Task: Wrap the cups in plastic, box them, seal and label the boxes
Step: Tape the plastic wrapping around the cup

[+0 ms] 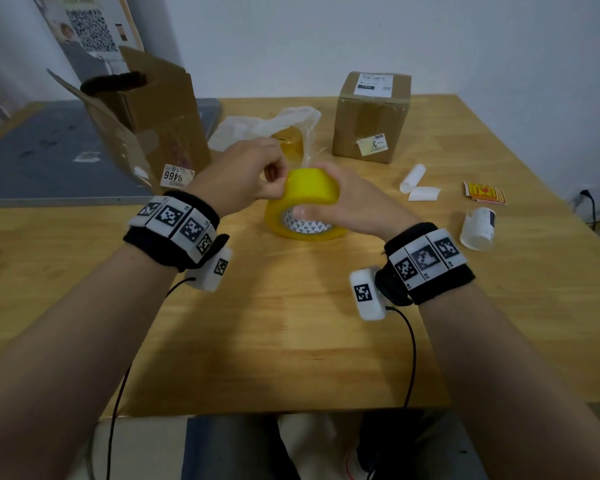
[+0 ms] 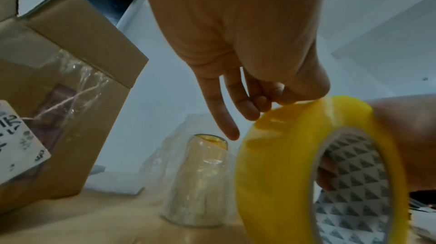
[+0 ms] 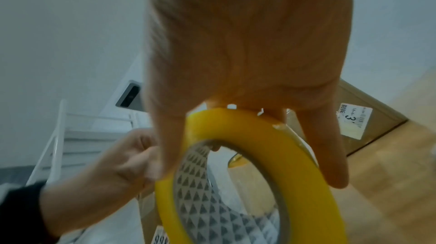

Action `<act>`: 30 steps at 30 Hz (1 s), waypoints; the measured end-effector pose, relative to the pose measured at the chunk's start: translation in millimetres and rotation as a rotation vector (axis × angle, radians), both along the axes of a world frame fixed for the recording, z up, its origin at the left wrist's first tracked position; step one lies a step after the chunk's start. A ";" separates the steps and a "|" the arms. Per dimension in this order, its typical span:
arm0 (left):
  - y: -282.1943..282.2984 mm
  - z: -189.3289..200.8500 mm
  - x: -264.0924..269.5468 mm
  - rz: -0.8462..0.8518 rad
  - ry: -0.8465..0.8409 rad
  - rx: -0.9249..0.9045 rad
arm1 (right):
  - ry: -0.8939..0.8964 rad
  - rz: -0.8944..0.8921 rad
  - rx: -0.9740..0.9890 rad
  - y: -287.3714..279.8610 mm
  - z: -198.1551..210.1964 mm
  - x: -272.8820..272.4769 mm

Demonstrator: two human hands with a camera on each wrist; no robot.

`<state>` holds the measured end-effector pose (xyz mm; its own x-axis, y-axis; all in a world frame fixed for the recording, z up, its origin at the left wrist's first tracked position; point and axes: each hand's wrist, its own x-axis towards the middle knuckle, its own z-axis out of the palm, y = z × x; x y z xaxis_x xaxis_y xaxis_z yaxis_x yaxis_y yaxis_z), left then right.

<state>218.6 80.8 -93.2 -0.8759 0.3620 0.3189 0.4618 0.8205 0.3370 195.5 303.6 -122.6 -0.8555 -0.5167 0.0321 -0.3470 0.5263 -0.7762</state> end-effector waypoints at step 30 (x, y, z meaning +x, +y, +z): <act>22.7 -18.4 9.0 0.334 0.123 -0.066 | 0.048 -0.042 -0.044 -5.6 -12.6 -16.3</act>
